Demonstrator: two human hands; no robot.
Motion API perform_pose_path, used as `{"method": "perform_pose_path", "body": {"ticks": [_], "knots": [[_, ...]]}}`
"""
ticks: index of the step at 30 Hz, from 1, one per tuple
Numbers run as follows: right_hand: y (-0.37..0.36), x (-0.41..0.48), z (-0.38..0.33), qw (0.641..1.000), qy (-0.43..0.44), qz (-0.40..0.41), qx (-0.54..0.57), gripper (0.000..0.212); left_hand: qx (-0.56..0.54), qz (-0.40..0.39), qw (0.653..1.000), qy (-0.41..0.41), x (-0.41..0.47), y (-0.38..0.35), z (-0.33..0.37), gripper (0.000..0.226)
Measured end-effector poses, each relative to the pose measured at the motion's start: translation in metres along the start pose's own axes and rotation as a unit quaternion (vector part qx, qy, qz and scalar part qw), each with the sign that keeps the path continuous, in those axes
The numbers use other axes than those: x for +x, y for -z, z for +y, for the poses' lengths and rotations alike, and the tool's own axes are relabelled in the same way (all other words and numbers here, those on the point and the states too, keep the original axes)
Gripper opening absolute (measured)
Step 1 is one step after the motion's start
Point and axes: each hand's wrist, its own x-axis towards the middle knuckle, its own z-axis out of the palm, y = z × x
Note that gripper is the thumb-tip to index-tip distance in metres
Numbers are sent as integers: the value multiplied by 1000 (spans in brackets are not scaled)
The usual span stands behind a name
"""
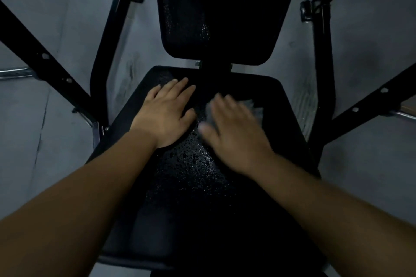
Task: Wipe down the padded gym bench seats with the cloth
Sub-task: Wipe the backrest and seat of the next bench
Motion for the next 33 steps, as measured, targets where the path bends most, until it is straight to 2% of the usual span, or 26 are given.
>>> {"method": "perform_pose_path", "body": {"ticks": [2, 4, 5, 7, 9, 10, 13, 15, 18, 21, 25, 27, 30, 31, 32, 33], "knots": [[-4, -50, -3, 997, 81, -3, -8, 73, -4, 3, 1000, -4, 1, 0, 0, 71], [-4, -71, 21, 995, 98, -18, -15, 71, -5, 3, 1000, -12, -1, 1, -2, 71], [-1, -66, 35, 997, 78, -20, -17, 71, -7, 5, 1000, -14, -2, 0, -3, 71], [6, -39, 48, 1000, -13, 10, -18, 71, -16, 3, 1000, -16, -7, 1, -4, 70], [6, -13, 30, 994, -104, 35, -15, 73, -13, 4, 1000, -20, -15, 0, -7, 70], [3, -13, 14, 994, -102, 34, -16, 74, -9, 5, 1000, -24, -21, 0, -7, 70], [-10, -59, -29, 1000, 11, -4, 5, 70, -12, 7, 999, -32, -48, -4, -1, 69], [-13, -87, -28, 999, 27, -21, 14, 69, -15, 17, 999, -46, -67, -7, 6, 66], [-12, -69, -11, 999, -46, 19, -2, 69, -29, 30, 998, -56, -83, -8, 10, 64], [-14, -37, -38, 990, -124, 72, 13, 69, -31, 31, 997, -58, -85, -7, 9, 66], [-28, -86, -81, 998, 8, 53, 30, 60, -46, 38, 997, -41, -94, -2, -7, 66], [-29, -97, -59, 997, 33, 69, 27, 59, -42, 42, 998, -34, -102, 1, -23, 66], [-17, -46, -20, 982, -107, 147, 50, 55, -39, 36, 998, -40, -107, 0, -40, 67], [-13, -23, -23, 974, -154, 151, 75, 51, -40, 34, 998, -44, -107, 0, -41, 67], [-13, -8, -37, 973, -162, 145, 81, 45, -41, 32, 998, -46, -107, -1, -42, 67], [-17, -3, -56, 978, -133, 143, 70, 40, -43, 30, 998, -47, -107, -2, -42, 66]]}}
